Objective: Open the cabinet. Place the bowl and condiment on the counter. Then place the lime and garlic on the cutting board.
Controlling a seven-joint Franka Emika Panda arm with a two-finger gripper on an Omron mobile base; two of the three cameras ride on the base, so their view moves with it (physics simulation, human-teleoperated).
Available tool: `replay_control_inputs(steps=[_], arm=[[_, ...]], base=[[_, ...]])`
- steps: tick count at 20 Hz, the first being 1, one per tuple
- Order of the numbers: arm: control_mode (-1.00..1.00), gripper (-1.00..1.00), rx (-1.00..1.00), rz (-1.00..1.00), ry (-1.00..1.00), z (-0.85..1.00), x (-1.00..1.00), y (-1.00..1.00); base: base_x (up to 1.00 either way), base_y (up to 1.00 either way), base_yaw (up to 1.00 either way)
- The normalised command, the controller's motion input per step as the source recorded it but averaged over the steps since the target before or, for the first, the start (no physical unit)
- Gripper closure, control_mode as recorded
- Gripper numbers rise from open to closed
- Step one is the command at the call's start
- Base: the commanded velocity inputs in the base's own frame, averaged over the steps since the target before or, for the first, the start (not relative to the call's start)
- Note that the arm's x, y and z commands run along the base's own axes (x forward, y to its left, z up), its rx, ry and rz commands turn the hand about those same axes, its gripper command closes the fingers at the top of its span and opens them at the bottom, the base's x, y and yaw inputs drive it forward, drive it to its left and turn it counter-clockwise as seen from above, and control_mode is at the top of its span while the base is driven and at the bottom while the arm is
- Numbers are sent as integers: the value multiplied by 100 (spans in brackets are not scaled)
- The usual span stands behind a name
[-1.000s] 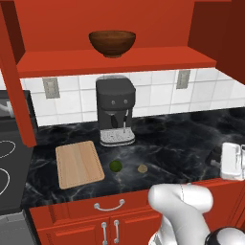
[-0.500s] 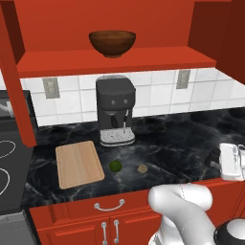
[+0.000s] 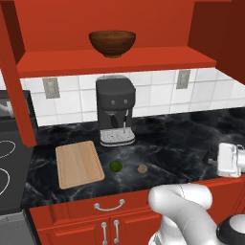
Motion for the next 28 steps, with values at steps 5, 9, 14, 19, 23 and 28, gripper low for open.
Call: replay_control_inputs(steps=[5,9,14,19,23,28], arm=[[-100,100,0,-10,2,-26,19,0],[-100,100,0,-2,0,-25,5,0],[-100,100,0,0,0,-24,0,-4],[-100,100,0,0,0,-24,3,-8],[-100,100,0,0,0,-19,8,-9],[-100,100,0,0,0,-14,13,-6]], base=[[0,0,0],[0,0,0],[0,0,0],[0,0,0],[0,0,0],[0,0,0]])
